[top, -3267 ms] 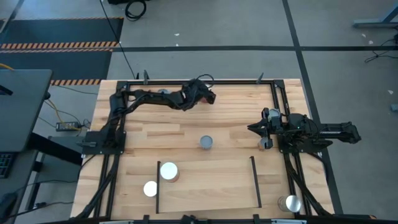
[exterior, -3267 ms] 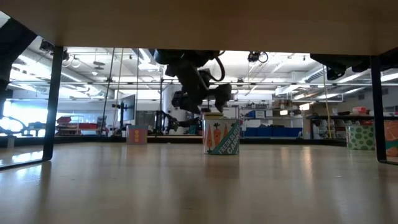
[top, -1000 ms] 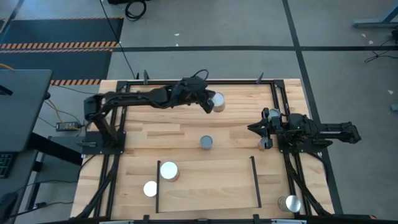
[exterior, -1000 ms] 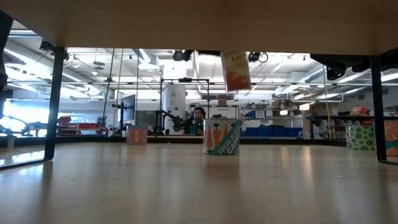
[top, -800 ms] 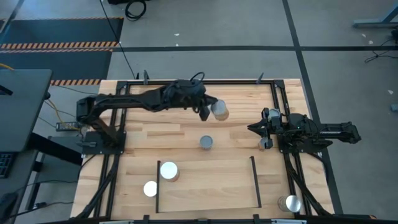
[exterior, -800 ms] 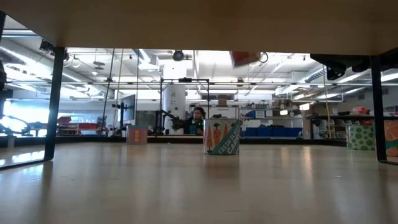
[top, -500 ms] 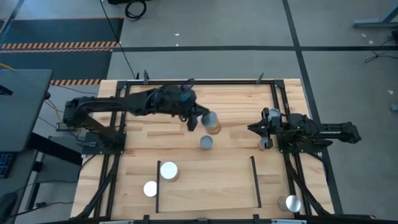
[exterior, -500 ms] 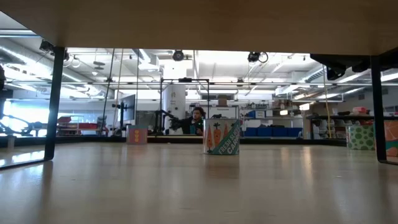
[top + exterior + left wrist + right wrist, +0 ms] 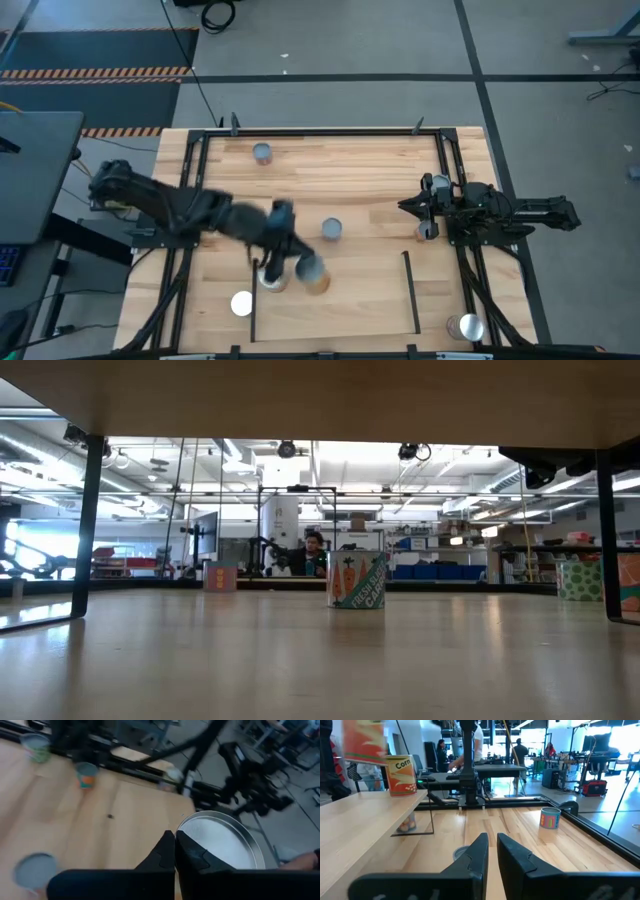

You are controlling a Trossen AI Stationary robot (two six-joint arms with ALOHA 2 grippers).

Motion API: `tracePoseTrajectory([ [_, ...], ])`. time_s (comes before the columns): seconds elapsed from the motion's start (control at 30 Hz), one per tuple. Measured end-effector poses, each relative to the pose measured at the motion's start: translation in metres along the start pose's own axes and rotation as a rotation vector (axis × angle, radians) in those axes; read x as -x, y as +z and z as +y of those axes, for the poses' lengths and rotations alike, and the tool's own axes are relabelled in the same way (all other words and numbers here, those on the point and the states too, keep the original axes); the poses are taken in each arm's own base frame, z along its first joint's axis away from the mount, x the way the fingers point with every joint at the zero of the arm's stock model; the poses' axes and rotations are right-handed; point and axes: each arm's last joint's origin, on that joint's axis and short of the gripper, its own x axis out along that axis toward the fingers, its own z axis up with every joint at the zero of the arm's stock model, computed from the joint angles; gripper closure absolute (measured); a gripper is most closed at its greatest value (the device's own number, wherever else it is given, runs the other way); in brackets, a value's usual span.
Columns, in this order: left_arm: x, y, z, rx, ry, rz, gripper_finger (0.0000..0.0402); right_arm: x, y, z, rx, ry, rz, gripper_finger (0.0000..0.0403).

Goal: Pick and place cans onto a shelf
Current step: Put the canned corn on the shelf aligned with the other canned corn

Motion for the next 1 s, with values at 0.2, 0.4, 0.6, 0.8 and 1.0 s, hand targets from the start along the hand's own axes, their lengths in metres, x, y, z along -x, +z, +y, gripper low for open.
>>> tracePoseTrajectory([
  [0.2, 0.010, -0.035, -0.042, -0.009, 0.053, 0.041, 0.0399, 0.000, 0.000, 0.000, 0.000, 0.000, 0.000, 0.0356],
  [0.4, 0.025, -0.058, -0.069, 0.005, 0.087, 0.027, 0.0399, 0.000, 0.000, 0.000, 0.000, 0.000, -0.001, 0.0356],
  [0.6, 0.037, -0.080, -0.076, 0.001, 0.184, 0.068, 0.0398, 0.000, 0.000, 0.000, 0.000, 0.000, 0.000, 0.0356],
  [0.8, 0.030, -0.100, -0.091, -0.020, 0.180, 0.094, 0.0398, 0.000, 0.000, 0.000, 0.000, 0.000, 0.000, 0.0356],
  [1.0, 0.015, -0.113, -0.094, -0.045, 0.222, 0.108, 0.0397, 0.000, 0.000, 0.000, 0.000, 0.000, 0.000, 0.0356],
])
